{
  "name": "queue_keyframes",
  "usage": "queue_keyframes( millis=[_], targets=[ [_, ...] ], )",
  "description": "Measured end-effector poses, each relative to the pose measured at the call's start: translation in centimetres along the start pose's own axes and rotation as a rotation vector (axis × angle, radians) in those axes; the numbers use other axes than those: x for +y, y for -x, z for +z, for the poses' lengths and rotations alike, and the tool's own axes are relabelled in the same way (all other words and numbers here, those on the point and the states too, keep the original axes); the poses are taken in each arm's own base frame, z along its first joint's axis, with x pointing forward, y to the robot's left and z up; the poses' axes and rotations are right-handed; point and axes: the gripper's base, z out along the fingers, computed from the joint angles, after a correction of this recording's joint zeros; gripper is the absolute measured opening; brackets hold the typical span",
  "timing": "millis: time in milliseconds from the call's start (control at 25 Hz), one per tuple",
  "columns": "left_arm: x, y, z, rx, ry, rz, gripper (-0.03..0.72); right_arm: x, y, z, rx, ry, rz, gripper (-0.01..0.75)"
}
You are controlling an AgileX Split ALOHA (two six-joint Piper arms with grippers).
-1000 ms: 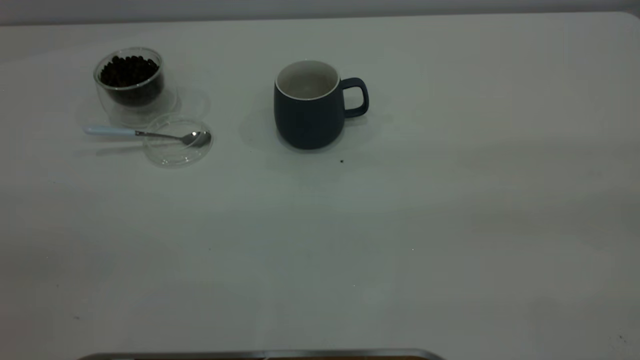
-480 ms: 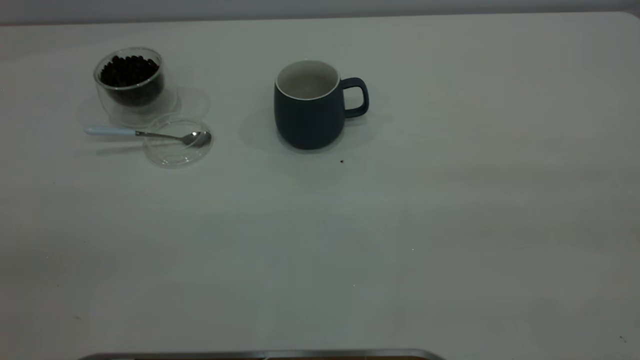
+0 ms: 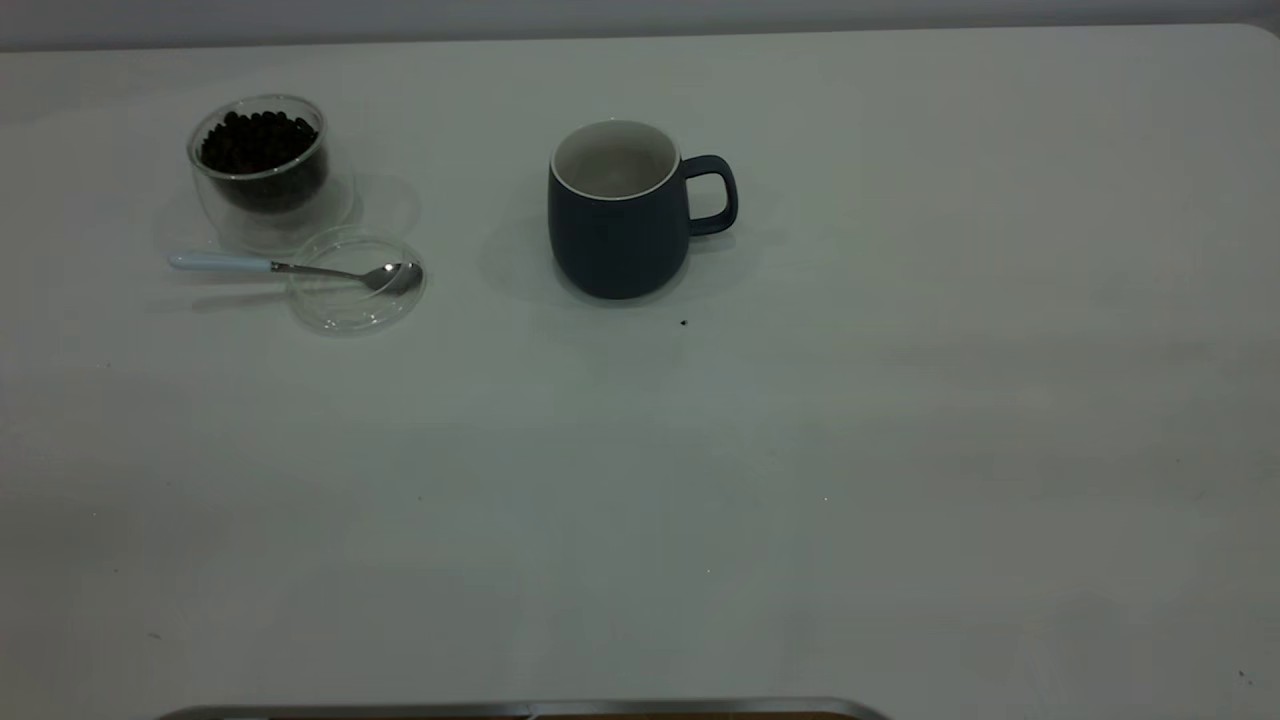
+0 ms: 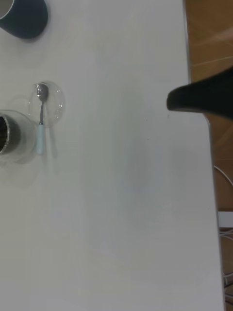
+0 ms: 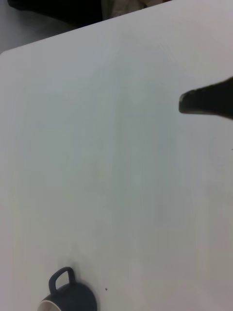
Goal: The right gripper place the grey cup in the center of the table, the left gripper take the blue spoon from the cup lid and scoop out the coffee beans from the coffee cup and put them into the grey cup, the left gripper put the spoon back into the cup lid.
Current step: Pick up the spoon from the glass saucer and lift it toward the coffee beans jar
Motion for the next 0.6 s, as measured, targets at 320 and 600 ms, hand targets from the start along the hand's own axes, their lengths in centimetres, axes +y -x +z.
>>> queue_keyframes(
  millis=[320, 600],
  targets=[
    [0.0, 0.0, 0.0, 0.0, 0.0, -0.013, 0.555, 0.0, 0.0, 0.0, 0.0, 0.0, 0.0, 0.542],
    [-0.35, 0.06, -0.01, -0.006, -0.039, -0.036, 0.555, 0.0, 0.0, 0.0, 0.0, 0.0, 0.0, 0.542]
  ],
)
